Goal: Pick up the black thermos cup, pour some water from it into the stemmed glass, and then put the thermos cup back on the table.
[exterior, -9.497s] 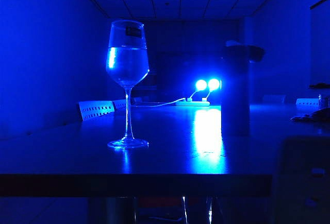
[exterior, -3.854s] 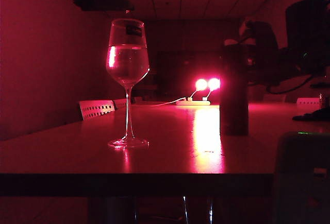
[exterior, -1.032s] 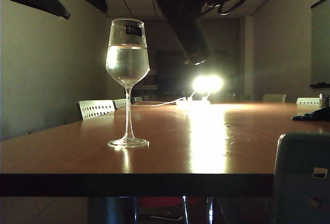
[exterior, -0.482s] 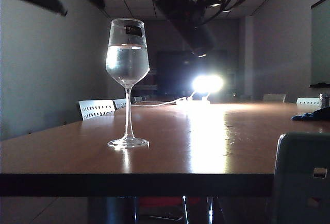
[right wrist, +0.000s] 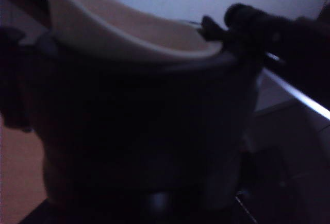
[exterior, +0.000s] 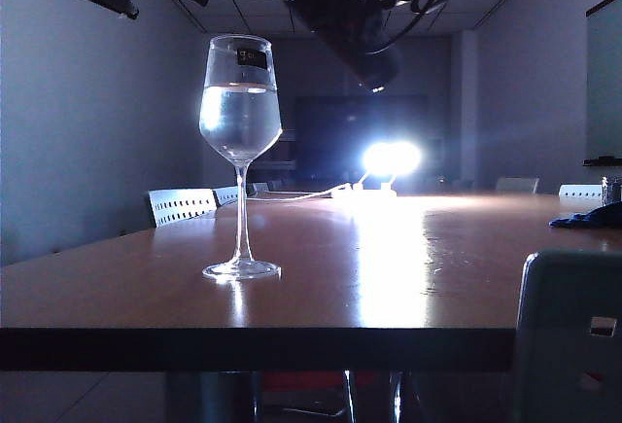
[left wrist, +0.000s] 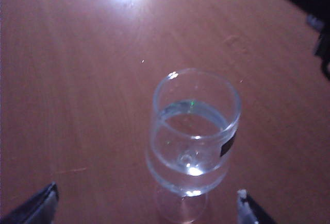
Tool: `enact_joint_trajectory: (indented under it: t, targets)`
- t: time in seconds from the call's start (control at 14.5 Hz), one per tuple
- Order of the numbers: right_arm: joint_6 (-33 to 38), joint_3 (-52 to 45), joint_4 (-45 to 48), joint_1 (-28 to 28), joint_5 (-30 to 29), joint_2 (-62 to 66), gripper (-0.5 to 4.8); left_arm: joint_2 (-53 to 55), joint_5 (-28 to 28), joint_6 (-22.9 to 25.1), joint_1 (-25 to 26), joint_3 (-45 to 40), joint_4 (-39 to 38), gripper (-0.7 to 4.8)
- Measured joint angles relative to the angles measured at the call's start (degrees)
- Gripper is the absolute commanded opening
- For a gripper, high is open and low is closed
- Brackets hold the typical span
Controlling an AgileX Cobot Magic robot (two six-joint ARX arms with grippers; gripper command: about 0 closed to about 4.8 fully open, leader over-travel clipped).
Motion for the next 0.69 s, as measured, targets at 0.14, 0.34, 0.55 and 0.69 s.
enact_joint_trajectory:
  t: [0.14, 0.34, 0.55, 0.69]
  targets:
    - [-1.79, 0.00, 0.02, 0.66, -0.26, 0.00, 1.78, 0.09, 0.00, 0.00, 0.00, 0.00, -0.11, 4.79]
    - [-3.13, 0.02, -0.24, 1.20, -1.22, 0.00, 1.78, 0.15, 0.00, 0.02, -0.02, -0.02, -1.57, 4.79]
    - [-7.10, 0.02, -4.24, 1.60, -1.36, 0.04, 1.78, 0.28, 0.00, 0.15, -0.02, -0.02, -1.64, 4.79]
    - [-9.70, 0.00, -6.01, 1.55, -1.29, 0.39, 1.78, 0.31, 0.00, 0.15, 0.00, -0.04, -1.64, 4.79]
